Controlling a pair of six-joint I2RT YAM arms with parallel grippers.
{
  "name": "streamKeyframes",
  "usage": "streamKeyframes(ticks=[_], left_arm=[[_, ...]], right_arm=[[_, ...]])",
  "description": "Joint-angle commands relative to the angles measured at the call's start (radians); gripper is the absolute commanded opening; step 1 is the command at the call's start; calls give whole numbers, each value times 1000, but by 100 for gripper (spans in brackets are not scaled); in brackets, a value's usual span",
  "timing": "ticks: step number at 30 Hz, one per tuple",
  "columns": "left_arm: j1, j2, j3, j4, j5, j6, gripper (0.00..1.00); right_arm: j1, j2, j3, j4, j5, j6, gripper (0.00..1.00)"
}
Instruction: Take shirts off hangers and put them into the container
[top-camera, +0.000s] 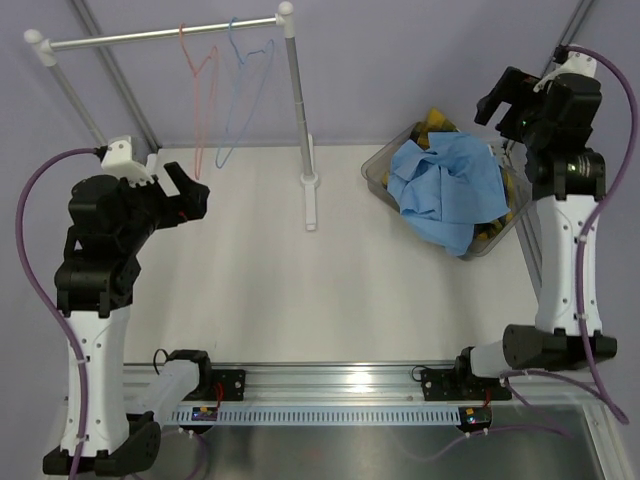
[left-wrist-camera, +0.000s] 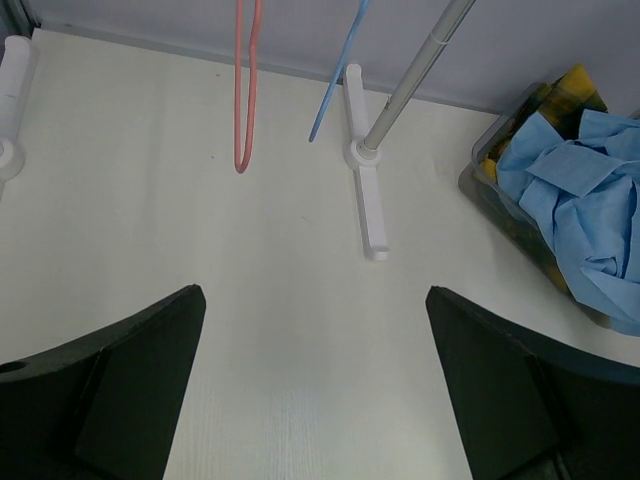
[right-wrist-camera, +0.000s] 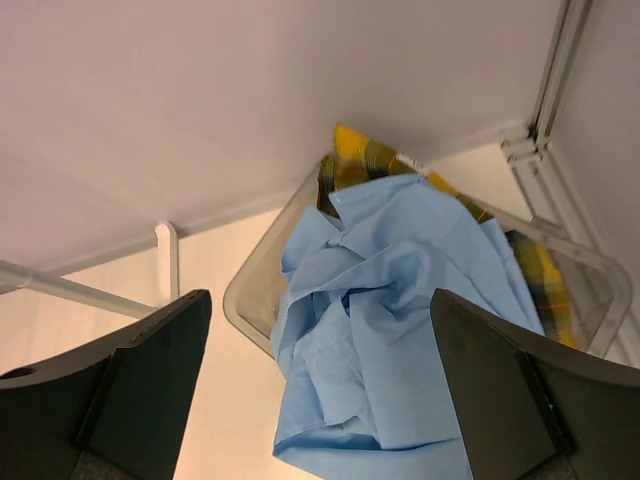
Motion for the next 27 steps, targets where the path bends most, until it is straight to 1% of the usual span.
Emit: streamKeyframes(ticks=[1, 3, 4, 6, 7, 8, 10, 11, 13, 14, 16, 17, 18, 19, 20, 22, 23, 25, 27], left_arm=[[-5, -44, 76, -5, -14, 25, 99], [-5, -63, 108, -21, -43, 38, 99], [-5, -71, 119, -29, -52, 46, 99], [-5, -85, 150, -43, -92, 68, 99], [-5, -102, 158, -48, -107, 74, 99], [-5, -110, 162, -60, -121, 84, 99], [-5, -132, 167, -69, -165, 92, 99], [-5, -140, 161, -75, -178, 97, 99], [-5, -149, 146, -77, -179, 97, 99], [-5, -157, 136, -75, -175, 91, 99], [-5, -162, 118, -77, -160, 85, 99], [-5, -166, 100, -75, -156, 77, 99], [-5, -168, 90, -77, -152, 72, 99], [-5, -168, 83, -77, -150, 71, 99], [-5, -169, 75, -75, -150, 68, 99], [-5, -166, 69, -77, -150, 65, 99], [-6, -163, 67, -75, -149, 66, 99], [-5, -160, 66, -75, -152, 68, 99], [-5, -157, 63, -75, -149, 69, 99]], right_arm=[[7, -166, 30, -38, 46, -79, 99], [7, -239, 17, -18, 71, -97, 99], [7, -311, 7, -9, 95, -110, 99], [7, -382, -43, 38, 116, -126, 99], [7, -449, -68, 55, 114, -137, 99], [7, -477, -121, 89, 103, -145, 99], [24, -535, -172, 100, 67, -148, 99], [48, -561, -247, 115, 35, -148, 99], [70, -572, -339, 126, 22, -130, 100], [87, -577, -443, 129, 16, -122, 99], [105, -589, -554, 143, 4, -79, 99], [114, -587, -660, 152, -25, -76, 99], [128, -586, -706, 155, -30, -82, 99], [148, -571, -755, 160, -10, -97, 99], [215, -565, -831, 175, 25, -113, 100], [306, -523, -870, 201, 144, -159, 100], [338, -493, -858, 189, 155, -159, 99], [342, -390, -841, 184, 168, -157, 99], [343, -338, -841, 204, 180, -144, 100]])
